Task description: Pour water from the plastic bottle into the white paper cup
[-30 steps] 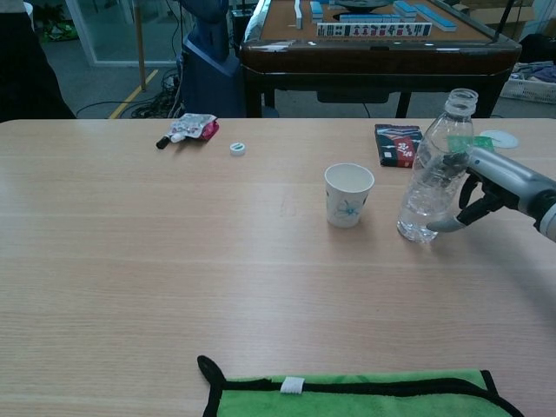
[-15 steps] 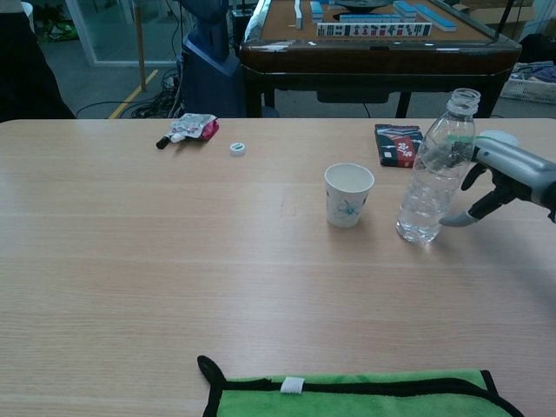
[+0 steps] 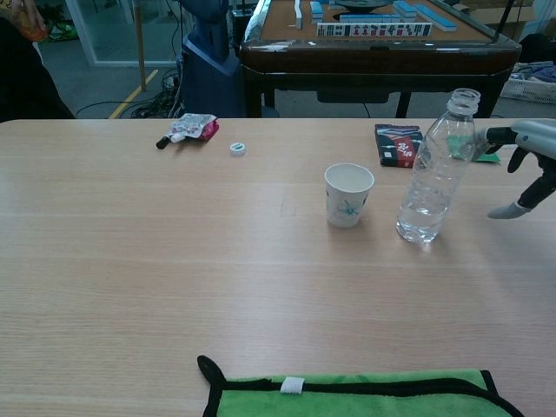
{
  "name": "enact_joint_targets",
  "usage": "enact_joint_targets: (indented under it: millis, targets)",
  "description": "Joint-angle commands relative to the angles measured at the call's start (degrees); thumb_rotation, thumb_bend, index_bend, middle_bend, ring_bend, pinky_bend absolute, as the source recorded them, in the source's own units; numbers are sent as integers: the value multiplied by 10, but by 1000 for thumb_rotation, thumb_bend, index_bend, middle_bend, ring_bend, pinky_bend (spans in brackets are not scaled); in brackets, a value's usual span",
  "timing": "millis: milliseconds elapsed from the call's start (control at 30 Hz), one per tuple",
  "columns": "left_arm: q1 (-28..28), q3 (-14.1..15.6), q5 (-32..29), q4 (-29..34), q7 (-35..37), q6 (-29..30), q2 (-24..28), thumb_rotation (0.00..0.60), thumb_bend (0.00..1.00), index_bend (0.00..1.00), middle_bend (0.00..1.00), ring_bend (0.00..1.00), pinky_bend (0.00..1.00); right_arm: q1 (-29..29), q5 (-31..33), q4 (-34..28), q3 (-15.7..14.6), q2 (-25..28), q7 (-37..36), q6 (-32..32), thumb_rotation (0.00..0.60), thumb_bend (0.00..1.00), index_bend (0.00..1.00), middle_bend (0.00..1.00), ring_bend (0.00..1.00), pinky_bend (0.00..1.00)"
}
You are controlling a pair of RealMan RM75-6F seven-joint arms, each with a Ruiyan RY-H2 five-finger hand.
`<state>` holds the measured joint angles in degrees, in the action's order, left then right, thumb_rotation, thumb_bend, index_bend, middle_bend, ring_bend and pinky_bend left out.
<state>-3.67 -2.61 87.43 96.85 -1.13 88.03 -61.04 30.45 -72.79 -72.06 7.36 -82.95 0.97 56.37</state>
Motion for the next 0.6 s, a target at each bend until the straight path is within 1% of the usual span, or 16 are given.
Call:
enact_joint_targets:
  millis: [33,133,200,333,433,600]
  targets:
    - [0,0,1,0,-1,0,-1,600,213,291,293,415,593,-24,49,-106,-12,75,126,16,600,0,214,233,159,336]
    - [-1,1,2,-1,-4,-2,-2,600,213,289,293,415,593,-40,71,-171,-21,112,201,48,600,0,214,233,159,336]
    - [-2,2,3,-1,-6,-3,-3,600,213,289,293,415,593,-51,76,-203,-27,131,234,70,600,0,214,232,159,336]
    - [-3,3,6,-1,-12,-2,-5,600,213,289,293,415,593,-84,55,-255,-46,161,273,134,600,0,214,231,159,336]
    - [-3,3,8,-1,-15,-2,-7,600,213,289,293,413,593,-110,31,-277,-60,179,278,175,600,0,214,231,159,336]
    - [-5,4,9,0,-16,-5,-10,600,213,289,293,409,593,-156,-16,-301,-82,203,243,231,600,0,214,231,159,336]
